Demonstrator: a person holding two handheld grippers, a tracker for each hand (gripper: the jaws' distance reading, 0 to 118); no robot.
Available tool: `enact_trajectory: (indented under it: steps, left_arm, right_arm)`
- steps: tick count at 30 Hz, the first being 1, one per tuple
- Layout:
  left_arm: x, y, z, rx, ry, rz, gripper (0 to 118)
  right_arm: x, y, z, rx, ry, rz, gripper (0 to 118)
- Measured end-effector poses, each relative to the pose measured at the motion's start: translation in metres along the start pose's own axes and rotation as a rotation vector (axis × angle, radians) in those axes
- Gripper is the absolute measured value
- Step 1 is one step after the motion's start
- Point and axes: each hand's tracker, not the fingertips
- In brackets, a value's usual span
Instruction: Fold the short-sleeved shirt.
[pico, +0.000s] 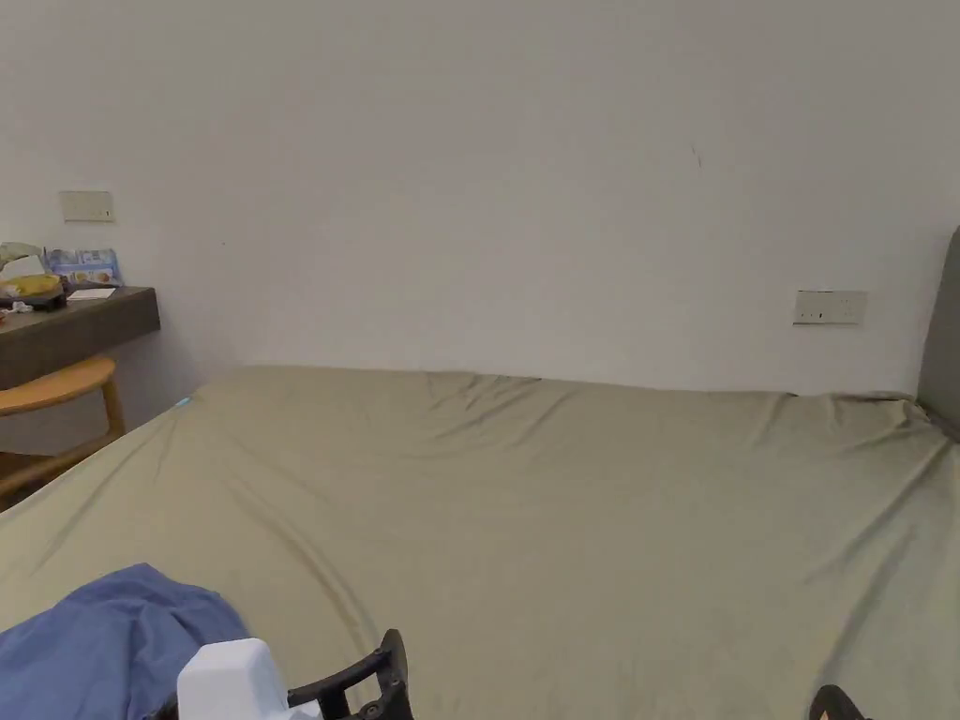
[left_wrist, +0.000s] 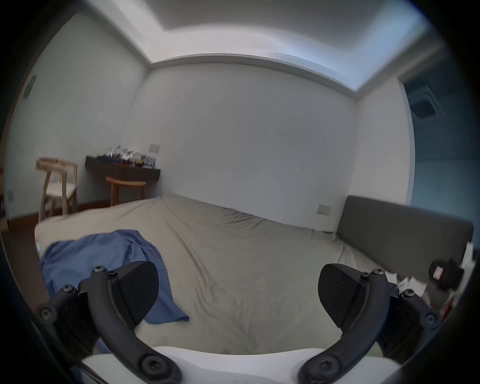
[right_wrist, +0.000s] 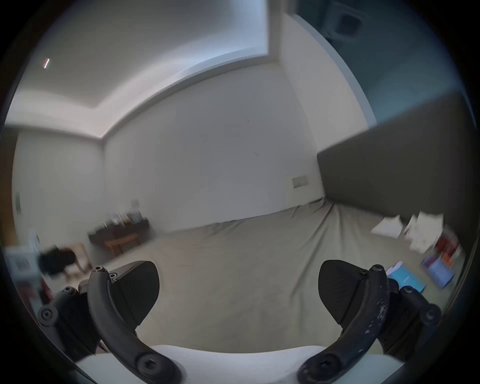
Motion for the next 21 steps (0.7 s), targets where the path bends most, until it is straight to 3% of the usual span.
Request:
enact_trajectory:
  steps: [2, 3, 21]
  left_arm:
    - [0.006, -0.002, 0.003, 0.002, -0.014, -0.013, 118]
    - [0.008, -0.001, 0.004, 0.002, -0.027, -0.018, 118]
    - [0.019, 0.005, 0.003, 0.000, -0.049, -0.059, 118]
  right_arm:
    - [-0.008, -0.004, -0.001, 0.003, 0.014, 0.114, 118]
    - [-0.011, -0.004, -0.002, -0.005, 0.027, 0.121, 118]
    - [-0.026, -0.001, -0.009, -0.027, 0.047, 0.079, 118]
